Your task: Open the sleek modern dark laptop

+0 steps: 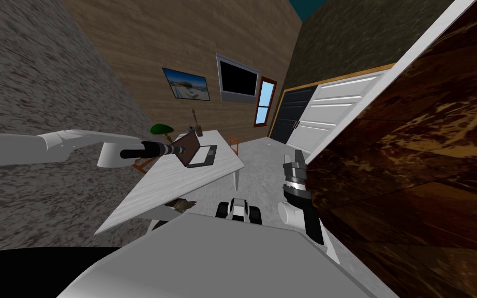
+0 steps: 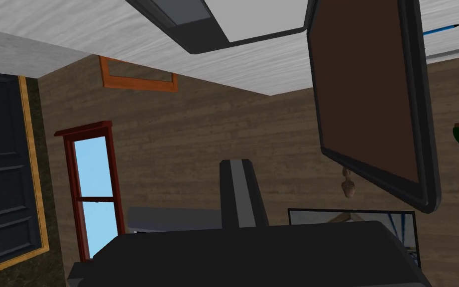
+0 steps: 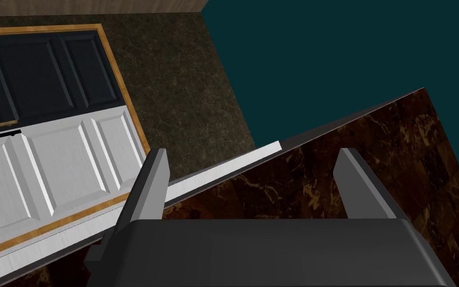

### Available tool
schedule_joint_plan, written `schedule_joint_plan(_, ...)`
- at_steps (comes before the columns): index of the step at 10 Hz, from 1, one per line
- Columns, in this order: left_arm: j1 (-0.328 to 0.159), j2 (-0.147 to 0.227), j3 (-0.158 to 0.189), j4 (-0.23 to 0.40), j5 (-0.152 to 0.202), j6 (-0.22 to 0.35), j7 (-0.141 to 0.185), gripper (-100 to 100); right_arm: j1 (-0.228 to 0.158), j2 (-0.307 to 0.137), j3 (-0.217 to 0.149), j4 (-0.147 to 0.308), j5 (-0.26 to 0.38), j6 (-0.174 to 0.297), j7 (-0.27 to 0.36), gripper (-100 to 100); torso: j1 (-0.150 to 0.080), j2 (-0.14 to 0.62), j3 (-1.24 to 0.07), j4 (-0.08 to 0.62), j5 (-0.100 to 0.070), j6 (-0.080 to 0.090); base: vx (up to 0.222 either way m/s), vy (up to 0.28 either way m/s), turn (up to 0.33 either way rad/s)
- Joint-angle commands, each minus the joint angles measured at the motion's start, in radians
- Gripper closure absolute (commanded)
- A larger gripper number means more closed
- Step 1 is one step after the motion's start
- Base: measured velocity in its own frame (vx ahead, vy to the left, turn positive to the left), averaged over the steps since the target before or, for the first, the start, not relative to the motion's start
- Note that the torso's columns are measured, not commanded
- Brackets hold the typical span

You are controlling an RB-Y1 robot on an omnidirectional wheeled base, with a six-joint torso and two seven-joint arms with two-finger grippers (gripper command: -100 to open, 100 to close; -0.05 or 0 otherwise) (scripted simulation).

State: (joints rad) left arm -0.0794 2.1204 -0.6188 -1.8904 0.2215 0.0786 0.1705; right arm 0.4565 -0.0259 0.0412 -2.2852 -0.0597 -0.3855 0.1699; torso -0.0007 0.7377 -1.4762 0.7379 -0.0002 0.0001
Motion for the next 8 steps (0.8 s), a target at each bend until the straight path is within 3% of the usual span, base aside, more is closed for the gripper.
schedule_joint_plan(1,0.028,0.024,-0.027,-0.008,-0.050,0.063,-0.050,100,0.000,0.000,0.000,0.000,0.000,0.000,0.000,0,-0.001,0.000,0.000,0.000,0.000,0.000,0.052,-0.201,-0.060)
schedule_joint_plan(3,0.009,0.030,-0.041,-0.016,-0.047,0.058,-0.039,100,0.000,0.000,0.000,0.000,0.000,0.000,0.000,0,0.001,0.000,0.000,0.000,0.000,0.000,0.029,-0.115,-0.008)
schedule_joint_plan(4,0.012,0.043,-0.037,-0.005,-0.042,0.042,-0.037,-100,0.000,0.000,0.000,0.000,0.000,0.000,0.000,0,0.007,0.002,0.001,0.001,0.002,0.000,-0.059,0.079,-0.186)
schedule_joint_plan(6,0.012,0.051,-0.037,0.002,-0.039,0.030,-0.033,-100,0.000,-0.001,-0.001,0.000,0.000,0.000,0.000,0,0.012,0.005,0.004,0.002,0.004,-0.001,-0.100,0.163,-0.127)
schedule_joint_plan(8,0.012,0.065,-0.036,0.016,-0.034,0.009,-0.028,-100,0.000,-0.001,-0.001,0.000,0.000,0.000,0.000,0,0.002,0.001,0.001,0.000,0.000,0.000,-0.094,0.174,-0.145)
